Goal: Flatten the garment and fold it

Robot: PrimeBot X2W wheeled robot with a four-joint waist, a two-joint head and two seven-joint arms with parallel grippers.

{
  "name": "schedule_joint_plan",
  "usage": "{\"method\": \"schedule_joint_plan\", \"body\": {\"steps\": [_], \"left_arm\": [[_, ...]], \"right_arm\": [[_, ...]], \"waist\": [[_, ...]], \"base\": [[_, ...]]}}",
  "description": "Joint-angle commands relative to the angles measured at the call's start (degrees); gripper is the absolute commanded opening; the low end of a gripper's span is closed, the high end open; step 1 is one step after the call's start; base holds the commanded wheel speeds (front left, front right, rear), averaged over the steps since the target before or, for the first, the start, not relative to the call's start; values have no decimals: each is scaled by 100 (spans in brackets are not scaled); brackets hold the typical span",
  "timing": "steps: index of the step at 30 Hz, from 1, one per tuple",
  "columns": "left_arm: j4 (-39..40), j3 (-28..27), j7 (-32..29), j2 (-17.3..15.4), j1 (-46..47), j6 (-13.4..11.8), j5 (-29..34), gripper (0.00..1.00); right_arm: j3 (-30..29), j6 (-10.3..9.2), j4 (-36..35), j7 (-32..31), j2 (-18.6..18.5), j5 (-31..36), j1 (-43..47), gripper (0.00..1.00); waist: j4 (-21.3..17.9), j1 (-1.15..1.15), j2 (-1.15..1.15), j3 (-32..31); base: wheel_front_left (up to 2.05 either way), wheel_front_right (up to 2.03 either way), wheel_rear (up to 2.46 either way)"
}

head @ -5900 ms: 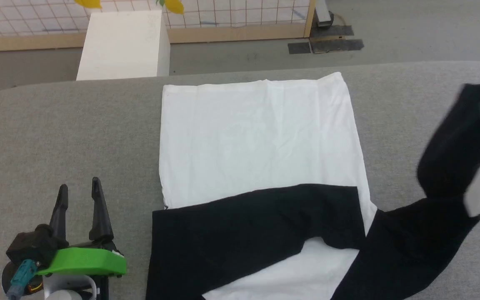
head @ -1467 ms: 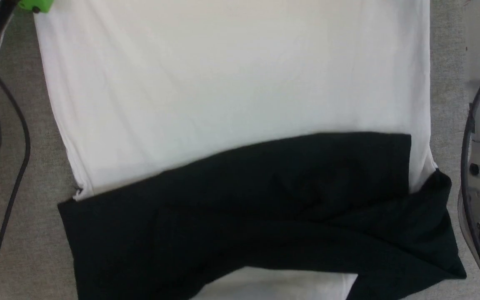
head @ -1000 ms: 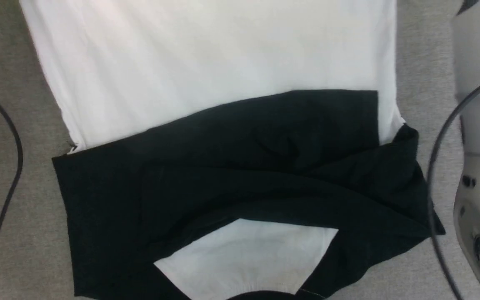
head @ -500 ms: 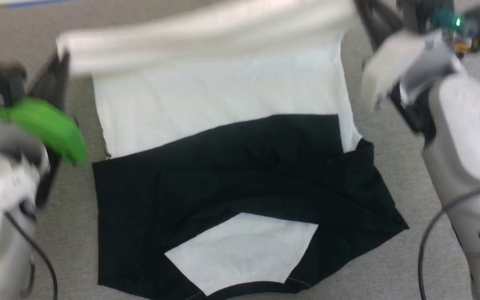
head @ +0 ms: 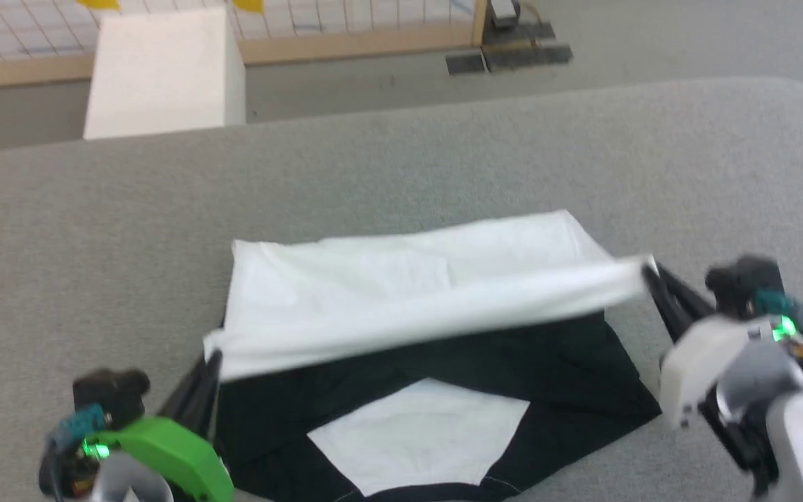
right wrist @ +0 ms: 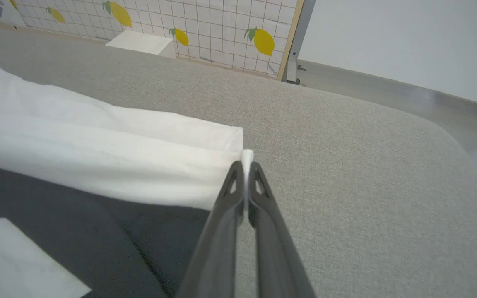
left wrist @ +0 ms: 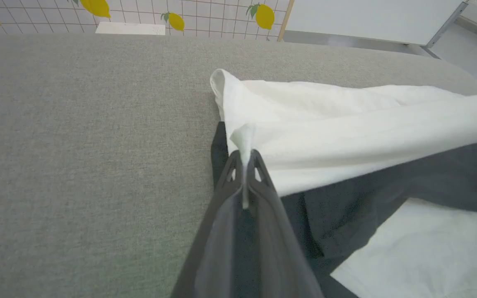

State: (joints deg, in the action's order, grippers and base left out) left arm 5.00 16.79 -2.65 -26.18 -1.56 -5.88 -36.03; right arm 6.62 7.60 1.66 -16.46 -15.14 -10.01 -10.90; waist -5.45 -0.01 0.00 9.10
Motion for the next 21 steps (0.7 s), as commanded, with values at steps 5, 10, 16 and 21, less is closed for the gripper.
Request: {"method": "schedule_joint_plan", "body": {"steps": [5, 10, 16, 21], "left_arm": [[-88, 48, 101, 199, -461, -85, -236, 0], [-419, 165, 109, 315, -635, -44, -333, 0], [-928, 292, 176, 465, -685, 121, -458, 0], [-1316, 371, 130, 579, -642, 156, -533, 35]], "right_arm": [[-556, -11, -466, -295, 431, 291, 920, 0], [-982, -11, -535, -553, 799, 461, 1571, 0], [-1198, -11, -418, -756, 1050, 504, 2031, 0], [-1180, -11, -203, -875, 1148, 395, 2155, 81]], "waist": [[285, 1, 0, -321], [347, 1, 0, -299], [368, 1, 0, -321], [370, 1, 0, -342]], "base": [[0, 0, 0], [0, 0, 0], [0, 0, 0], [0, 0, 0]]}}
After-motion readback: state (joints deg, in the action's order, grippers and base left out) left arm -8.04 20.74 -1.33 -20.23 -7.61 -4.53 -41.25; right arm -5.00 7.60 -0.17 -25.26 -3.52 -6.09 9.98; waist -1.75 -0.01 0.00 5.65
